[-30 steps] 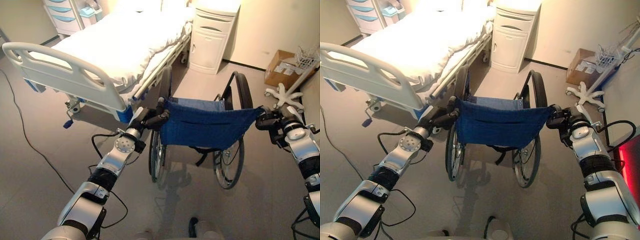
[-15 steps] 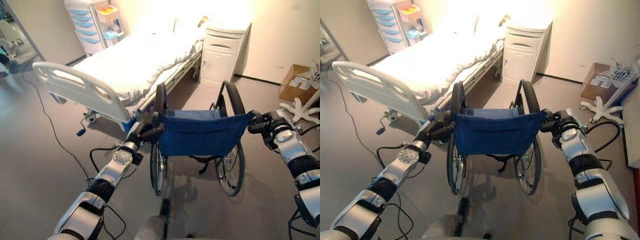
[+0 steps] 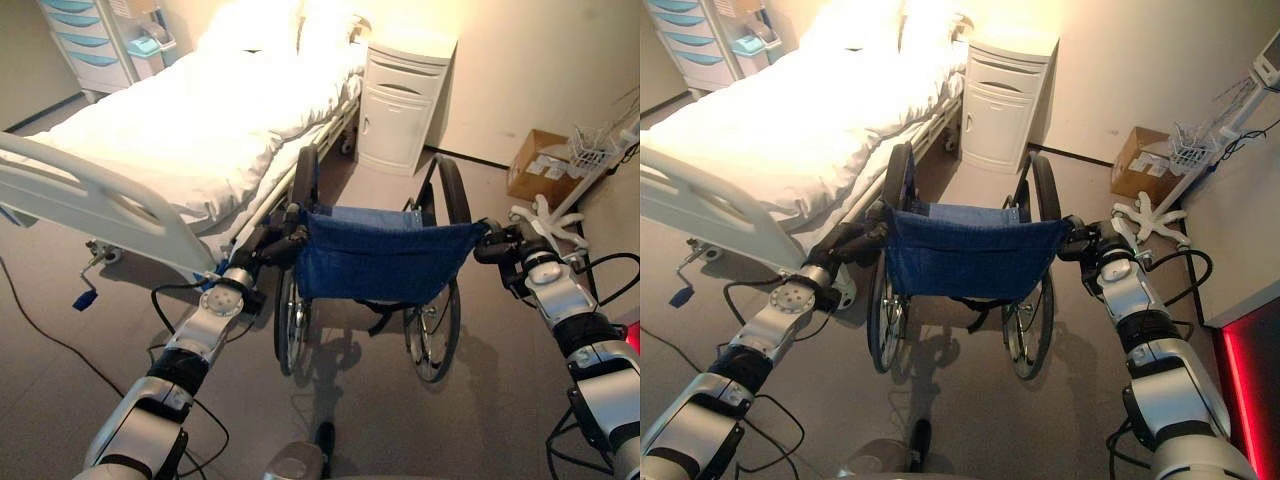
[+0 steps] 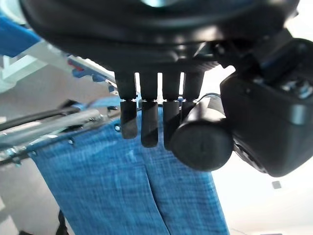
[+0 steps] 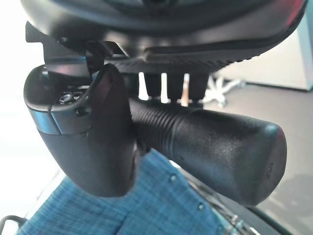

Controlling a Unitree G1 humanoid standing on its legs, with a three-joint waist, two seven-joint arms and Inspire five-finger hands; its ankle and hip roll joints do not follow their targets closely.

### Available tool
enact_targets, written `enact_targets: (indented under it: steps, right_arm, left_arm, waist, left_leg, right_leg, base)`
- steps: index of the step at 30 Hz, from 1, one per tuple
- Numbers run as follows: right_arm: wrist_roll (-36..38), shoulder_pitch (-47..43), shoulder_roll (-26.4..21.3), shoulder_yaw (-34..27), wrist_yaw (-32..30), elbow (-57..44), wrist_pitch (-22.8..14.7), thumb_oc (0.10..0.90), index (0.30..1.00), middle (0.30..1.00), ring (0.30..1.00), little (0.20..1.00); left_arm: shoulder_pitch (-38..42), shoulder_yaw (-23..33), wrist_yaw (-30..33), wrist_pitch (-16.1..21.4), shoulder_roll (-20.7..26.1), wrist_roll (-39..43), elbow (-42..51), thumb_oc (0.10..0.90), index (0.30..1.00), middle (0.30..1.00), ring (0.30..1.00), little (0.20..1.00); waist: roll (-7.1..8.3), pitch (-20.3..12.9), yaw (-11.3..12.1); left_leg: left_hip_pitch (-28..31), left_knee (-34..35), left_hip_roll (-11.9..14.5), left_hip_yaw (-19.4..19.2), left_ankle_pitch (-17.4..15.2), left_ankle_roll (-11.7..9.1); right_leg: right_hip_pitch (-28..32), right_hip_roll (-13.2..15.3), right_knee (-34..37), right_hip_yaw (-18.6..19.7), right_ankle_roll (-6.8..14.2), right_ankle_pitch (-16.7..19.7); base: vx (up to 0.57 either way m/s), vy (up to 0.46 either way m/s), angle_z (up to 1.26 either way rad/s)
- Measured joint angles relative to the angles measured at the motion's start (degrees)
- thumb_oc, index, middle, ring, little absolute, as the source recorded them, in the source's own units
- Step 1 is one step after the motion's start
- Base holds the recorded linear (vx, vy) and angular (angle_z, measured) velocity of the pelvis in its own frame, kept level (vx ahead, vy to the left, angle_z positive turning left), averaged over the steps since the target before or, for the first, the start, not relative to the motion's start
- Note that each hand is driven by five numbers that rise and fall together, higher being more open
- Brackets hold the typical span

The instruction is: Push the wheelchair next to the bed

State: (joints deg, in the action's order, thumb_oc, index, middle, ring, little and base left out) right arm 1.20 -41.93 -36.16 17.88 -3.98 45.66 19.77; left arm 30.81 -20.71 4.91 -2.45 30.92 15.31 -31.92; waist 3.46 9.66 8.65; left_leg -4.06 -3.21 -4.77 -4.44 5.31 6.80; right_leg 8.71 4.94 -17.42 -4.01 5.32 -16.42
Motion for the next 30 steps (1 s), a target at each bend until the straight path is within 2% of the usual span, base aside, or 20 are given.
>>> enact_targets:
  steps: [3,7,13,17,18,19,20,21,23,25,27,29,30]
  right_arm:
    - [1.0,-0.2,1.1,-0.2,-1.2,0.0,0.0,0.400,0.300,0.300,0.300,0.300]
    - [0.9,1.7,2.5,-0.4,-1.6,-0.1,0.0,0.400,0.300,0.300,0.300,0.300]
    - [0.1,3.9,2.4,-1.0,-1.6,-0.9,0.0,0.400,0.300,0.300,0.300,0.300]
    - [0.2,5.4,2.4,-0.9,-1.6,-1.4,0.0,0.400,0.300,0.300,0.300,0.300]
    - [0.2,6.0,2.2,-0.9,-1.6,-2.1,0.0,0.400,0.300,0.300,0.300,0.300]
    - [0.1,6.0,1.9,-0.9,-1.6,-3.3,0.2,0.400,0.300,0.300,0.300,0.300]
    - [0.0,6.3,1.9,-0.9,-1.6,-4.6,1.0,0.400,0.300,0.300,0.300,0.300]
    - [-0.1,6.5,1.9,-0.8,-1.6,-5.1,1.6,0.400,0.300,0.300,0.300,0.300]
    - [0.3,7.6,1.3,-1.0,-1.6,-7.6,3.8,0.400,0.300,0.300,0.300,0.300]
    - [1.3,7.7,1.0,-1.2,-1.6,-8.9,5.9,0.400,0.300,0.300,0.300,0.300]
    - [1.4,7.9,-0.1,-1.9,-1.0,-9.6,7.5,0.400,0.300,0.300,0.300,0.300]
    - [1.4,7.9,-1.6,-2.8,-0.1,-10.3,7.5,0.400,0.300,0.300,0.300,0.300]
    - [1.4,7.8,-2.3,-3.5,0.3,-10.8,7.8,0.400,0.300,0.300,0.300,0.300]
  left_arm:
    - [1.7,-0.2,1.6,-0.6,0.5,-2.2,-1.3,0.400,0.300,0.300,0.300,0.300]
    - [0.9,-0.3,2.3,-0.6,0.5,-3.9,-1.9,0.400,0.300,0.300,0.300,0.300]
    - [-2.0,-0.3,2.9,-0.3,-0.4,-4.1,-0.6,0.400,0.300,0.300,0.300,0.300]
    - [-3.4,-0.3,3.5,0.3,-1.0,-4.4,-0.5,0.400,0.300,0.300,0.300,0.300]
    - [-3.5,-0.4,4.2,0.6,-1.4,-4.4,-0.6,0.400,0.300,0.300,0.300,0.300]
    - [-3.5,-0.5,4.6,1.0,-1.1,-4.4,-0.7,0.400,0.300,0.300,0.300,0.300]
    - [-3.6,-0.8,4.6,1.1,-0.4,-4.5,-0.8,0.400,0.300,0.300,0.300,0.300]
    - [-3.6,-1.2,4.6,1.1,-0.1,-4.7,-0.9,0.400,0.300,0.300,0.300,0.300]
    - [-3.6,-1.5,4.9,1.6,-0.2,-5.6,-0.8,0.400,0.300,0.300,0.300,0.300]
    - [-3.4,-1.5,4.9,2.0,-0.1,-5.6,-0.4,0.400,0.300,0.300,0.300,0.300]
    - [-2.4,-2.1,4.9,1.7,-1.0,-5.6,-0.3,0.400,0.300,0.300,0.300,0.300]
    - [-1.5,-2.7,4.7,1.6,-1.3,-5.6,0.1,0.400,0.300,0.300,0.300,0.300]
    - [-1.4,-2.7,4.3,1.7,-1.4,-5.6,0.5,0.400,0.300,0.300,0.300,0.300]
  waist:
    - [0.40,-0.6,-0.5]
    - [0.70,-2.0,-1.4]
    - [0.46,-4.1,-0.6]
    - [0.10,-4.7,-1.4]
    - [-1.01,-4.4,-1.7]
    - [-2.25,-4.0,-2.3]
    - [-2.60,-3.7,-4.3]
    - [-2.43,-3.7,-5.2]
    - [-0.98,-2.1,-8.0]
    - [0.61,-1.0,-10.4]
    - [1.86,-0.4,-11.6]
    - [1.84,0.1,-11.8]
    - [1.57,0.3,-12.1]
  left_leg:
    - [0.6,0.0,-0.4,-0.8,-1.6,0.8]
    - [2.3,-0.1,-0.5,-0.8,-3.1,1.7]
    - [2.6,-0.8,-0.6,-1.4,-5.2,1.6]
    - [3.9,0.6,-0.6,2.2,-4.8,2.1]
    - [4.2,1.0,-0.5,6.0,-4.5,2.5]
    - [4.1,0.9,0.2,8.9,-4.3,2.5]
    - [4.1,0.7,0.2,10.9,-4.2,2.5]
    - [4.2,0.6,-0.2,11.8,-4.2,2.5]
    - [4.9,0.6,-0.9,11.8,-5.0,3.5]
    - [5.7,0.8,-1.0,11.8,-5.1,3.6]
    - [6.1,1.1,-0.7,11.7,-5.4,3.1]
    - [6.2,1.8,0.3,11.7,-6.0,2.2]
    - [6.9,2.7,1.2,11.8,-6.1,1.9]
  right_leg:
    - [-1.0,2.0,-3.0,0.1,1.7,1.5]
    - [-1.0,3.2,-6.3,0.3,3.8,4.3]
    - [-2.8,3.5,-9.6,0.4,4.7,5.5]
    - [-4.3,2.4,-8.3,0.8,3.4,4.2]
    - [-7.5,0.7,-8.2,1.0,2.3,3.6]
    - [-10.4,-1.6,-5.4,1.7,2.3,3.7]
    - [-13.1,-2.5,-1.6,1.8,3.2,4.8]
    - [-14.3,-2.4,0.0,1.9,3.5,5.4]
    - [-20.5,-1.1,4.6,1.5,4.6,10.6]
    - [-23.3,0.2,8.0,1.4,6.1,11.7]
    - [-24.7,1.6,10.1,0.4,6.3,11.9]
    - [-25.1,1.7,9.1,0.1,6.2,12.0]
    - [-25.0,1.5,5.1,0.2,6.0,11.8]
  base:
    - [0.23,0.137,-0.14]
    - [0.23,0.129,0.00]
    - [0.20,0.057,-0.05]
    - [0.24,-0.002,0.15]
    - [0.30,-0.001,0.10]
    - [0.28,-0.010,0.44]
    - [0.28,-0.024,0.69]
    - [0.36,-0.043,1.00]
    - [0.50,-0.095,1.00]
    - [0.47,-0.151,1.06]
    - [0.52,-0.236,1.00]
    - [0.40,-0.236,0.74]
    - [0.50,-0.338,0.64]
